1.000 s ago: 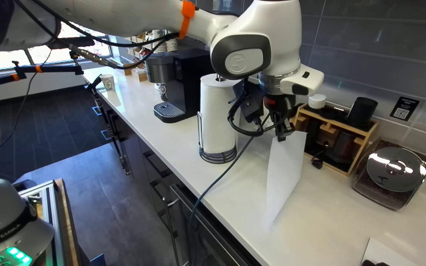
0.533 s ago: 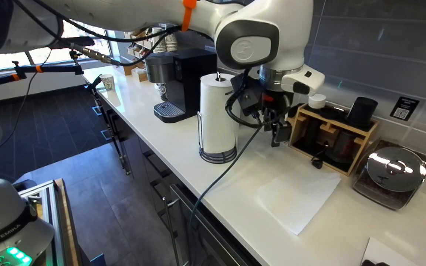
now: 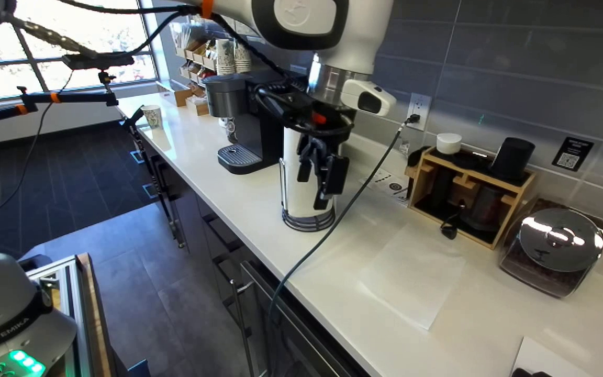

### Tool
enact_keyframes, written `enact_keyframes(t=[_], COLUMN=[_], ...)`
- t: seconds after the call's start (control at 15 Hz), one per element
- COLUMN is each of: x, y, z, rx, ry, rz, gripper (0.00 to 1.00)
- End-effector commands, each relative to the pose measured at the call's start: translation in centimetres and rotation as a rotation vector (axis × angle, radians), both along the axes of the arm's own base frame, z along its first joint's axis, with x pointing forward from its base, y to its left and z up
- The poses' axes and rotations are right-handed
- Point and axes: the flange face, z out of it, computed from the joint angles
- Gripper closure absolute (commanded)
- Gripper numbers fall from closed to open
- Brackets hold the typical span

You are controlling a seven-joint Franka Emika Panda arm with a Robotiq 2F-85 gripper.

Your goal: Tear one paper towel from the roll.

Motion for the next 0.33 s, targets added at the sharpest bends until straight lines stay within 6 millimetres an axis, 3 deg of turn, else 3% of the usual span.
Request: enact_keyframes(t=[0.0,0.07,0.27], x=[-4.8,-1.9,-4.0], y=[3.0,1.3,2.5], z=[-0.1,0.2,0.5], rx=[-0.007,0.006,0.011], ry=[0.000,0.014,0.008], rz=[0.195,0.099,0.161], gripper=[0.00,0.00,0.00])
